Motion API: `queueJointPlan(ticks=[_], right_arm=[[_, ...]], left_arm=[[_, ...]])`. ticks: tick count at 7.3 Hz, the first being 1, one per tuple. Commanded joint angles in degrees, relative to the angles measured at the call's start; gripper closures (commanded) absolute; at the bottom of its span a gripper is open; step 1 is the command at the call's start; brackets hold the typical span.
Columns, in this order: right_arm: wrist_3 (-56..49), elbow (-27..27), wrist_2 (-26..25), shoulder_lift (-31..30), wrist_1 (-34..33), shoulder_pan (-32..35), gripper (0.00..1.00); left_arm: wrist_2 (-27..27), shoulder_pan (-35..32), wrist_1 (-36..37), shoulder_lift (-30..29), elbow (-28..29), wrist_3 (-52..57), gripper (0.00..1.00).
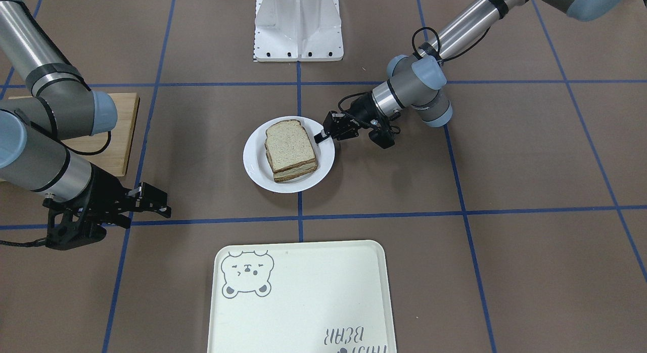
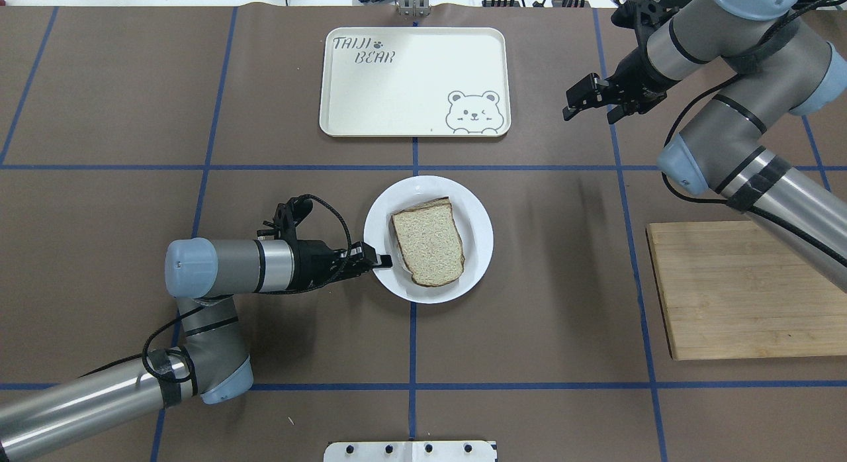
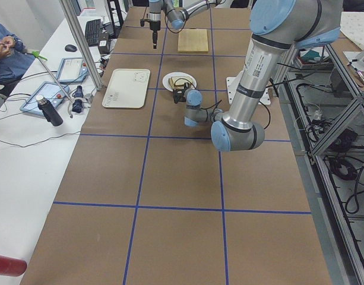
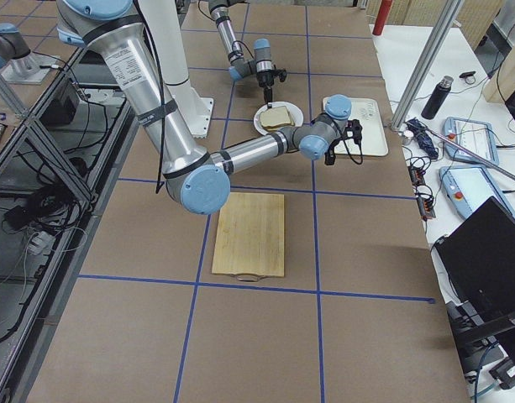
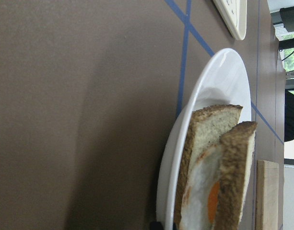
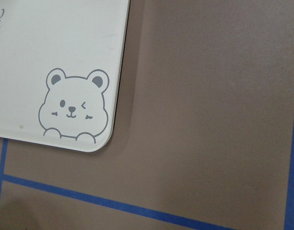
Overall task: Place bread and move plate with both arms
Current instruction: 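Grip the plate rim with the left gripper, then slide the plate with the left gripper onto the bear-printed tray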
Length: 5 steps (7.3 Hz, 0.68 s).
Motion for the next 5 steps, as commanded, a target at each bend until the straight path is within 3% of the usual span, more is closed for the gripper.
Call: queueJointPlan(ticks=[1, 3, 5], right_arm=[[0.0, 0.2, 0.1, 0.1, 0.0, 0.3, 0.00], [0.0, 0.2, 0.5, 0.0, 0.0, 1.0, 0.00], [0.0, 0.4, 2.2, -0.8, 0.0, 4.2, 0.00]], left_arm=[[2.7, -0.3, -3.0, -1.2, -0.2, -0.7, 1.00], [2.9, -2.6, -3.0, -3.1, -0.3, -7.9, 1.00], [9.4, -4.0, -1.3, -4.9, -0.1, -13.8, 1.00]])
